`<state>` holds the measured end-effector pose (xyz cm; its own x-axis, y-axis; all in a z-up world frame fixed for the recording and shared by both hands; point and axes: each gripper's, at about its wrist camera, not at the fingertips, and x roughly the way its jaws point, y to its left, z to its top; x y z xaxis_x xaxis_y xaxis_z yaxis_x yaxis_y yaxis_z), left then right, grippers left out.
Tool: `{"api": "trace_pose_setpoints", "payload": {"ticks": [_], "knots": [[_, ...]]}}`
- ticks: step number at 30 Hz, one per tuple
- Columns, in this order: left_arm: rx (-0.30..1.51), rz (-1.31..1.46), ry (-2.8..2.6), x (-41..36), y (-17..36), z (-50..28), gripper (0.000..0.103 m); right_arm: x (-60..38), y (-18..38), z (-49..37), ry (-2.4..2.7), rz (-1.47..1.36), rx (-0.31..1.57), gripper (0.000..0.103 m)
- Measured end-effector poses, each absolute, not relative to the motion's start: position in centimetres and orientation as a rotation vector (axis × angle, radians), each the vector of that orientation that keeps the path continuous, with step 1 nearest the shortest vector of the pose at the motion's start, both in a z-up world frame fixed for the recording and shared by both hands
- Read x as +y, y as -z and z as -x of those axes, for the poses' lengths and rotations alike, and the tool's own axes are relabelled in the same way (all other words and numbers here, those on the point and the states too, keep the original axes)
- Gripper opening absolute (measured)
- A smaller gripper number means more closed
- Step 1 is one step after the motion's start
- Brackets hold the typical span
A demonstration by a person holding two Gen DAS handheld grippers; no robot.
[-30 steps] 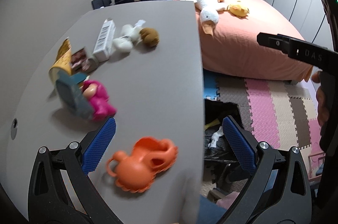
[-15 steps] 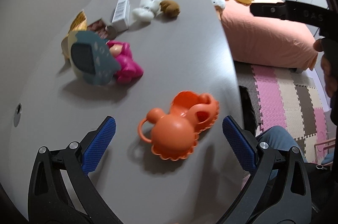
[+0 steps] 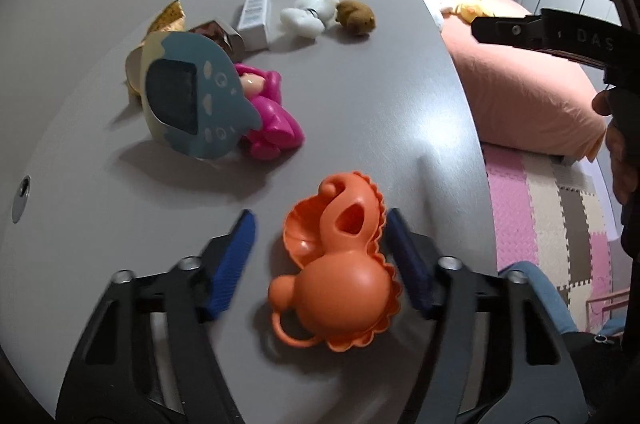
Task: Collect trash
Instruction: 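Close the left gripper on the orange toy and lift it, then grasp the brown teddy bear with the right gripper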
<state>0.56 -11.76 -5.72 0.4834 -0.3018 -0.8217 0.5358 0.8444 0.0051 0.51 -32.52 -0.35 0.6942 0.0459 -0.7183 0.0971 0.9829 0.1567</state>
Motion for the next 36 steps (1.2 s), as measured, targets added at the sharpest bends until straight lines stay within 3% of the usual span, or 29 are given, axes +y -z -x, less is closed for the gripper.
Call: {"api": "trace_pose_setpoints", "payload": {"ticks": [3,19,24,32,36], "knots": [[0.927,-0.244,0.512,-11.2,5.6,-0.8,0.047,-32.2,0.6,-1.5,0.022,-0.192,0.804,0.074],[0.916,-0.173,0.558,-12.1,4.3,-3.3,0.046,-30.7,2.4,-8.7,0.027,-0.143,0.853,0.074],[0.911,-0.161,0.558,-12.3,4.1,-4.6,0.046,-30.2,2.8,-11.0,0.022,-0.118,0.873,0.063],[0.92,-0.141,0.536,-11.8,4.3,-6.0,0.046,-29.4,3.9,-13.6,0.008,-0.093,0.904,0.054],[0.93,-0.135,0.534,-11.6,4.5,-5.9,0.046,-29.4,4.7,-14.2,0.011,-0.084,0.919,0.039]]}}
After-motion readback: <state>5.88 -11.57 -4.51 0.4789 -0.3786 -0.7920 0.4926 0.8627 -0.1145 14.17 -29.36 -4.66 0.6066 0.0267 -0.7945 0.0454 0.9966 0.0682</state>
